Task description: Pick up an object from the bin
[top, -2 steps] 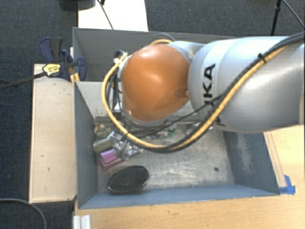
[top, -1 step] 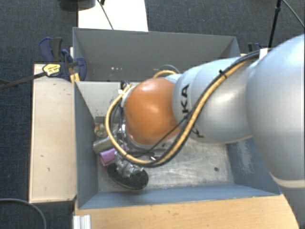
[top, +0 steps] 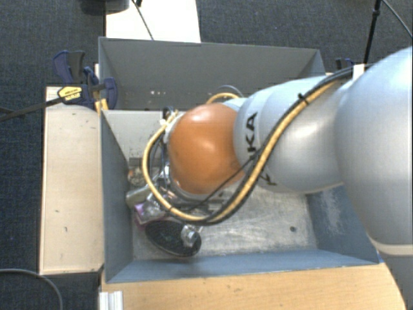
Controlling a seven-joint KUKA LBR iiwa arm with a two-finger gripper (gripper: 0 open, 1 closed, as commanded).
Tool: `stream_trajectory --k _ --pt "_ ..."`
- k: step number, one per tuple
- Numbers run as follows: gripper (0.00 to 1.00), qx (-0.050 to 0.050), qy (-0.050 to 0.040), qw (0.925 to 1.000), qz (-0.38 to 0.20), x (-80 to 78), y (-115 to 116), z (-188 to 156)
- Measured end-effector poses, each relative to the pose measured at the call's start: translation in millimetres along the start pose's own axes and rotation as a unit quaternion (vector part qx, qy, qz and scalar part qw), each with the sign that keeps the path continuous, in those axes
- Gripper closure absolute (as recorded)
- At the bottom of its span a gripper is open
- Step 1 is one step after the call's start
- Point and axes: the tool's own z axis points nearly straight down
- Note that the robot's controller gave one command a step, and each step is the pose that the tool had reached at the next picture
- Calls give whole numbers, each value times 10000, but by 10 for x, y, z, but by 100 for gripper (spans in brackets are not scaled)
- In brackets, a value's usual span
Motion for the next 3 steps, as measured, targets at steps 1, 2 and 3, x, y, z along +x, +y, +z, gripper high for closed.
stream_trajectory --k 1,2,3 --pt "0 -19 62 9980 -630 -131 -161 450" --pt "100 -9 39 9980 -623 -140 -163 437" --pt "100 15 -12 9382 -3461 -133 -337 -805"
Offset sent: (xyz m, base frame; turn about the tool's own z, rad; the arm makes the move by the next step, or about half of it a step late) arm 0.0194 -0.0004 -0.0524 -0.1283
